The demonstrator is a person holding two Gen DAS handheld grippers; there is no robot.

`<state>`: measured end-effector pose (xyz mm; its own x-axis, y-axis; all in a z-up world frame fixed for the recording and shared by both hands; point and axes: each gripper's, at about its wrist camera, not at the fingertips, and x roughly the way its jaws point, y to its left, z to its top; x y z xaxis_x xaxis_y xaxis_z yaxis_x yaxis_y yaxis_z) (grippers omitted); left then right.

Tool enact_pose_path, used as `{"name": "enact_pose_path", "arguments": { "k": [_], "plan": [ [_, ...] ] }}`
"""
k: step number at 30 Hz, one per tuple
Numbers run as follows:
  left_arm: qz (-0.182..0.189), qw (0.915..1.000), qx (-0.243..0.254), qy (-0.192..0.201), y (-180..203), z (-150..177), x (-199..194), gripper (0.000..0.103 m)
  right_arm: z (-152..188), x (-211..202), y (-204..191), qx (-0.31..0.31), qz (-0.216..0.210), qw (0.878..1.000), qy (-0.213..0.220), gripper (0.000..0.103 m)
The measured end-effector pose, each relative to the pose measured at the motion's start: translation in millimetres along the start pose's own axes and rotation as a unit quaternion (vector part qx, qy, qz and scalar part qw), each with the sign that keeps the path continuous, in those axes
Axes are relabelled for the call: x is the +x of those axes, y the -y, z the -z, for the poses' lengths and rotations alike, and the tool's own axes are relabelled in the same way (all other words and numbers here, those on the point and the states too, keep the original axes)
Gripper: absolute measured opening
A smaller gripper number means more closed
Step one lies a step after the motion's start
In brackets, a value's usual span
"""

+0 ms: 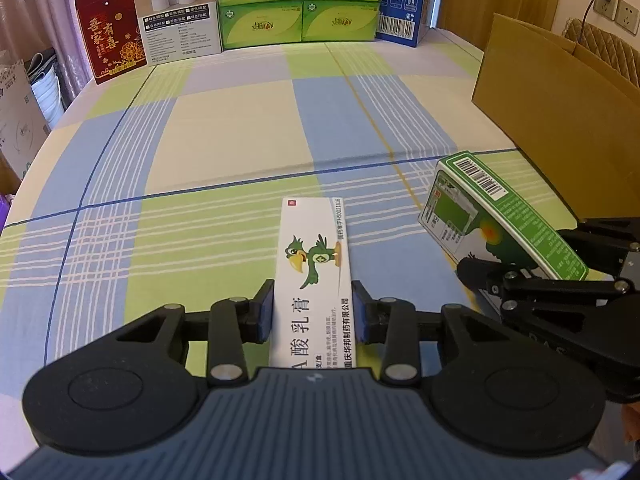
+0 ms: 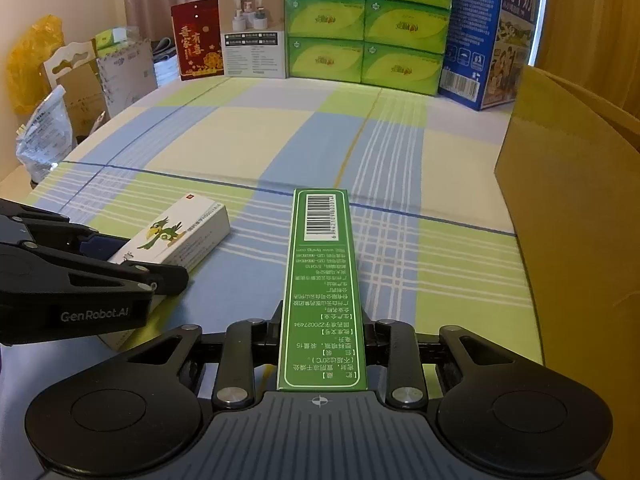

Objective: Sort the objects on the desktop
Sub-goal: 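Lift and carry the green box and white box over the cardboard box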

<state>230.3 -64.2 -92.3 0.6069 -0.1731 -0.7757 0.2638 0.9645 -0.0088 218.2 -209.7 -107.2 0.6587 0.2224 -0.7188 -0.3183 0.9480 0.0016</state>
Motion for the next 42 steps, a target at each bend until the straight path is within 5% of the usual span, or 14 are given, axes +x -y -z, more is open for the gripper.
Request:
{"name": "enact_pose_path", "arguments": {
  "k": [23,42],
  "plan": [
    [0.015,0.9998,-0.003,0.015,21,11,-27,0.033,14,-52,3,0.007,0.013,1.0,0.016,0.027],
    [0.022,0.9975,-0.046,0.049,82,35,-143,0.033,32,-174,20,0.034,0.021,0.997,0.061,0.027]
  ]
}}
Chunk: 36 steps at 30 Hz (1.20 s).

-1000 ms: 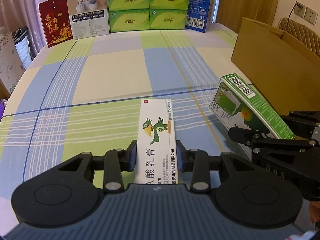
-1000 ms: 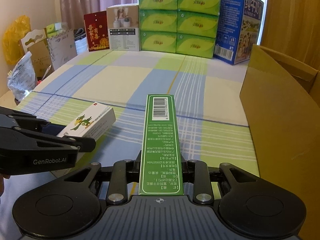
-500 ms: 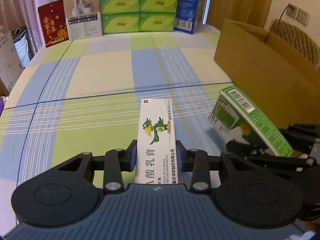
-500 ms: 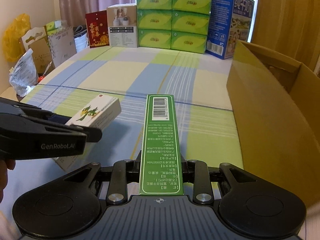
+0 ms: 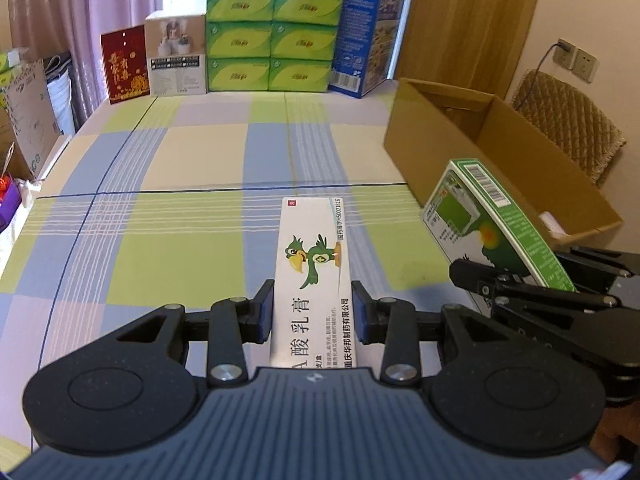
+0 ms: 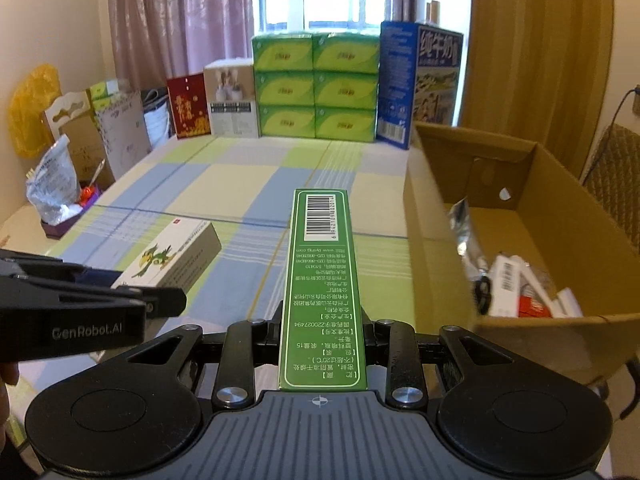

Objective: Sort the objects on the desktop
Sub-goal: 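Lift and carry the green box and white box over the cardboard box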

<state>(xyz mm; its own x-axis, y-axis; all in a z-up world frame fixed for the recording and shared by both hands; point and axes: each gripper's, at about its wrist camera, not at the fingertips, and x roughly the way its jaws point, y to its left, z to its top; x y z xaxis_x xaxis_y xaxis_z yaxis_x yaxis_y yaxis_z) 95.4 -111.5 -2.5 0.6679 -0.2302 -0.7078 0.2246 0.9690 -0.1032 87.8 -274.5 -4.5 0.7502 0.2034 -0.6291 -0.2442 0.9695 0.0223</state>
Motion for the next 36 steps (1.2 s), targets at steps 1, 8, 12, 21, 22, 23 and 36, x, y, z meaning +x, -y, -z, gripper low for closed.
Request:
{"name": "enact_pose_path", "arguments": {
  "k": [1,8,12,21,22,23,36],
  "plan": [
    [0.001,1.0,0.002,0.002,4,1,-5,0.033,0,-6,1,0.001,0.0,1.0,0.003,0.027],
    [0.01,0.9998,0.01,0.014,30,9,-31,0.033,0,-41,12,0.009,0.004,1.0,0.027,0.027],
    [0.017,0.9995,0.016,0.02,45,9,-40,0.033,2,-55,22,0.015,0.01,0.999,0.036,0.027],
    [0.038,0.9983,0.032,0.03,75,4,-50,0.033,2,-81,51,0.037,0.032,0.997,0.052,0.027],
    [0.04,0.9982,0.033,0.031,77,3,-50,0.033,3,-84,55,0.039,0.035,0.997,0.054,0.027],
    [0.043,0.998,0.034,0.031,80,3,-51,0.033,3,-86,59,0.041,0.038,0.997,0.056,0.027],
    [0.092,0.9942,0.049,0.028,125,-11,-48,0.033,9,-111,113,0.079,0.098,0.99,0.066,0.027]
  ]
}}
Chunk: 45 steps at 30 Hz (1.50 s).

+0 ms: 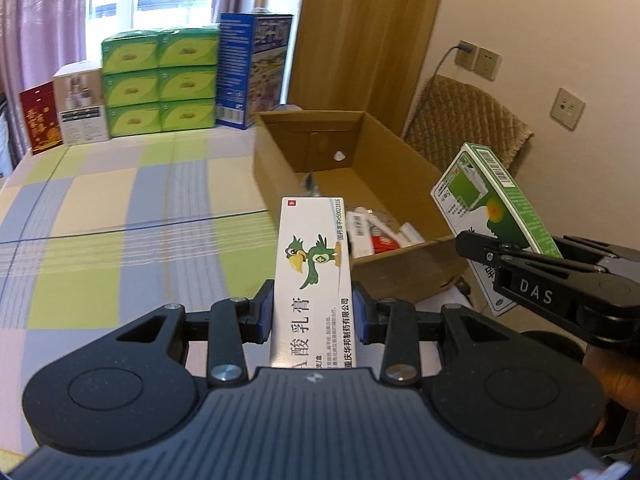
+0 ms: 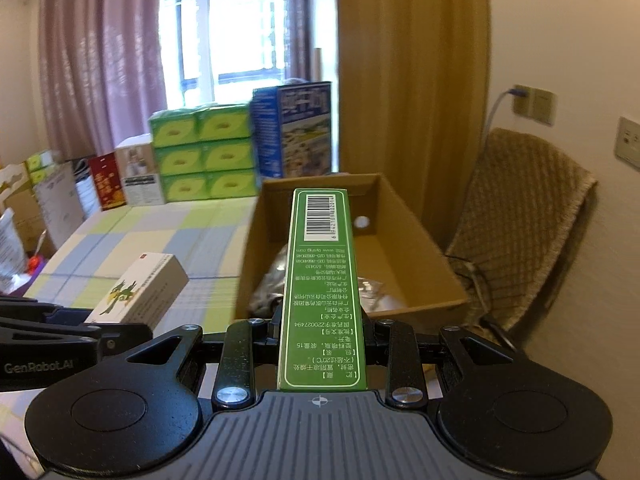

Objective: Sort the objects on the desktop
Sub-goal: 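Lift and carry the green box and white box over the cardboard box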

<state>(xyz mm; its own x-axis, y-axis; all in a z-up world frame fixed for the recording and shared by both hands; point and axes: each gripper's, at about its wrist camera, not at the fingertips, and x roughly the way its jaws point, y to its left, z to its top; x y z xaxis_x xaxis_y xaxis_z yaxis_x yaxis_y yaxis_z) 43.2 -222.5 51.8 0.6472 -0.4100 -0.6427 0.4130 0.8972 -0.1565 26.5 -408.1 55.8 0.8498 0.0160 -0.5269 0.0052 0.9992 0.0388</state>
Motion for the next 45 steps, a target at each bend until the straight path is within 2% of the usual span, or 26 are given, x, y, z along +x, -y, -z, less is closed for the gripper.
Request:
{"name": "enact_pose_path", "arguments": {
  "k": [8,18,45],
  "plan": [
    [0.024,0.9996,0.014,0.0,25,-16,18,0.033,-11,5,28,0.014,0.018,1.0,0.003,0.027],
    [0.036,0.9992,0.017,-0.003,40,-38,46,0.033,-30,31,47,0.018,0.015,1.0,-0.006,0.027],
    [0.023,0.9996,0.001,-0.014,27,-91,127,0.033,-71,128,70,-0.004,-0.008,0.999,-0.033,0.027]
  ]
}}
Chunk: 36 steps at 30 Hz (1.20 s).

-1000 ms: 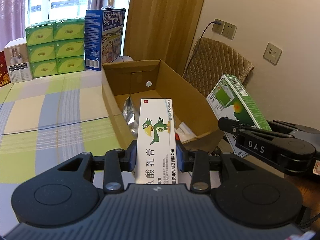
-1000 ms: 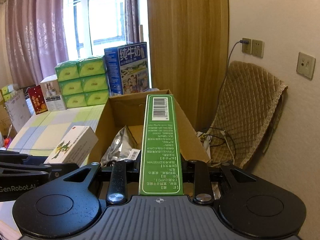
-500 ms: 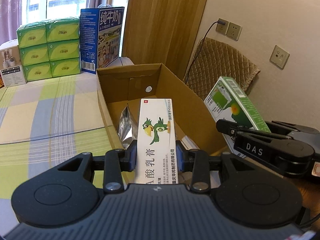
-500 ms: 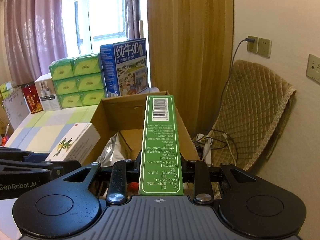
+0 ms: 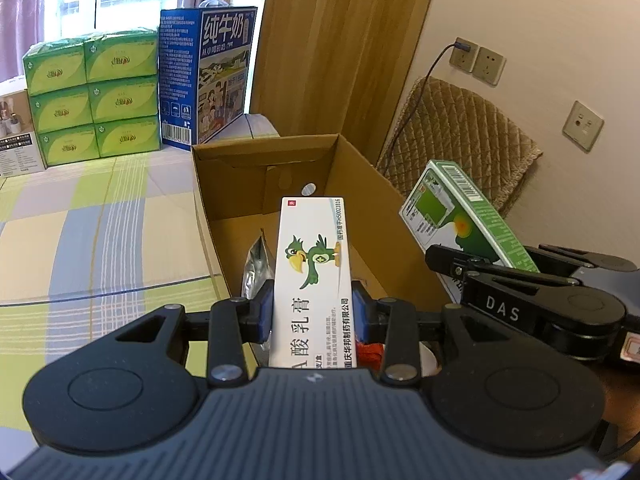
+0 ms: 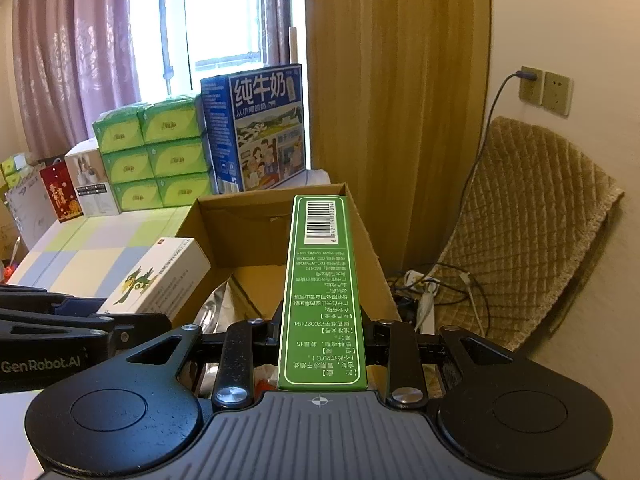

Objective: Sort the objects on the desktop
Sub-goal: 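Lift and carry the green box and white box over the cardboard box, then open both tools to drop the two medicine boxes into the box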

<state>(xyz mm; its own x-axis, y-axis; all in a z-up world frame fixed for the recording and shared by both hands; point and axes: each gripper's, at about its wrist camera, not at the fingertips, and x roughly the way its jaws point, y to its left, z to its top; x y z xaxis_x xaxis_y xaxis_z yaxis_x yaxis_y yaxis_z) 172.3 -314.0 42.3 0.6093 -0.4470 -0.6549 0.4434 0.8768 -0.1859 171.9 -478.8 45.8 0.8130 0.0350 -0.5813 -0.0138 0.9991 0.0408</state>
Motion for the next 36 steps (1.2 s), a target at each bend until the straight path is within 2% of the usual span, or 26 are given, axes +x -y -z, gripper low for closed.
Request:
{"name": "enact_pose_path", "arguments": {
  "k": [15,36],
  "plan": [
    [-0.005,0.9998,0.001,-0.019,-10,-18,49,0.033,-14,40,7,-0.002,-0.004,1.0,-0.012,0.027],
    [0.002,0.9995,-0.014,-0.03,-15,-23,66,0.034,-17,56,8,0.001,-0.006,1.0,-0.018,0.027]
  ]
}}
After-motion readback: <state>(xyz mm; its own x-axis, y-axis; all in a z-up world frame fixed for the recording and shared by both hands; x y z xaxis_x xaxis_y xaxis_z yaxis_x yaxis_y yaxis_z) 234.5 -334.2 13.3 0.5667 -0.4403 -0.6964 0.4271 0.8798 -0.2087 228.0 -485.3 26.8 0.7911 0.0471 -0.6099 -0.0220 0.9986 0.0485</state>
